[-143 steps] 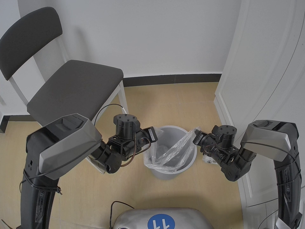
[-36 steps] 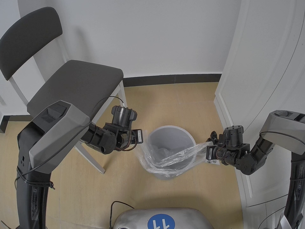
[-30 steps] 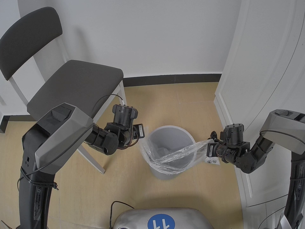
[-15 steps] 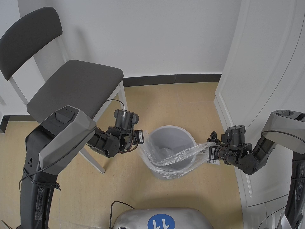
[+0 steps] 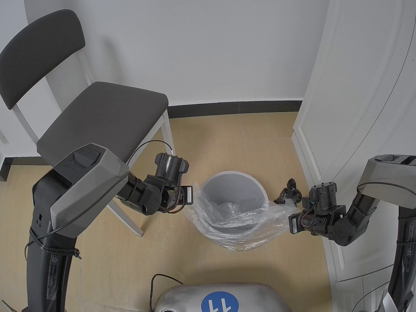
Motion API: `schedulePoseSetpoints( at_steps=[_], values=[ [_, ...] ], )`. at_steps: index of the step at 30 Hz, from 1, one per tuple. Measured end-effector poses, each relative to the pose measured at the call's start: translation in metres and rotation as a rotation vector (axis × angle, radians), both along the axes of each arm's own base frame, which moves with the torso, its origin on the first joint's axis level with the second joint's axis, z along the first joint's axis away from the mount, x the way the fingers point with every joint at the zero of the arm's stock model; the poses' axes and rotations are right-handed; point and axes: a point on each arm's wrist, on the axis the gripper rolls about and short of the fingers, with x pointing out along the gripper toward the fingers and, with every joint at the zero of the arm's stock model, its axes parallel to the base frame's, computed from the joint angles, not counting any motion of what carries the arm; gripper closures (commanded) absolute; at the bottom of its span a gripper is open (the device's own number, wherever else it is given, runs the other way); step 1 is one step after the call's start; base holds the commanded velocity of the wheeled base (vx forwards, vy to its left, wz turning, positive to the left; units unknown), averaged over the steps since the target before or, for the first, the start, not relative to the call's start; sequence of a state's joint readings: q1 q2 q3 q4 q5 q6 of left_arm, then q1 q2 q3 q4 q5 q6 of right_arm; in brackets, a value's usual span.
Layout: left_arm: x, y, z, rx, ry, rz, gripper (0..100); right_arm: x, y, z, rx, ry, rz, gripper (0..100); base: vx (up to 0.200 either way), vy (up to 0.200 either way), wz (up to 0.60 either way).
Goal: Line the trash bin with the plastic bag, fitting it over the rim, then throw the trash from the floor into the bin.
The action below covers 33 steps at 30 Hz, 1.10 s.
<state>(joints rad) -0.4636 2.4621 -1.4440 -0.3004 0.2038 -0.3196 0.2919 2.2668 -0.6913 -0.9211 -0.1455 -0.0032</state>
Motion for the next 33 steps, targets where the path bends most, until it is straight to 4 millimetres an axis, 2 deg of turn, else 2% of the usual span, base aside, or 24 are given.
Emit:
schedulePoseSetpoints(
  at_steps=[13, 22, 30, 31, 33],
  values=[
    [-0.005, 0.009, -0.017, 0.069, 0.041, -0.025, 100, -0.01, -0.004, -0.023, -0.077, 0.076, 0.036, 100, 0.0, 0.0, 0.0],
    [-0.007, 0.011, -0.026, 0.068, 0.05, -0.021, 100, -0.005, -0.001, -0.037, -0.065, 0.02, 0.039, 100, 0.0, 0.0, 0.0],
    [-0.004, 0.016, -0.029, 0.06, 0.031, -0.012, 100, -0.007, -0.001, -0.051, -0.08, 0.054, 0.048, 100, 0.0, 0.0, 0.0],
    [-0.004, 0.016, -0.029, 0.06, 0.031, -0.013, 100, -0.007, -0.001, -0.053, -0.081, 0.057, 0.049, 0, 0.0, 0.0, 0.0],
    [-0.004, 0.017, -0.03, 0.06, 0.032, -0.01, 100, -0.008, 0.0, -0.054, -0.085, 0.061, 0.052, 0, 0.0, 0.0, 0.0]
  ],
)
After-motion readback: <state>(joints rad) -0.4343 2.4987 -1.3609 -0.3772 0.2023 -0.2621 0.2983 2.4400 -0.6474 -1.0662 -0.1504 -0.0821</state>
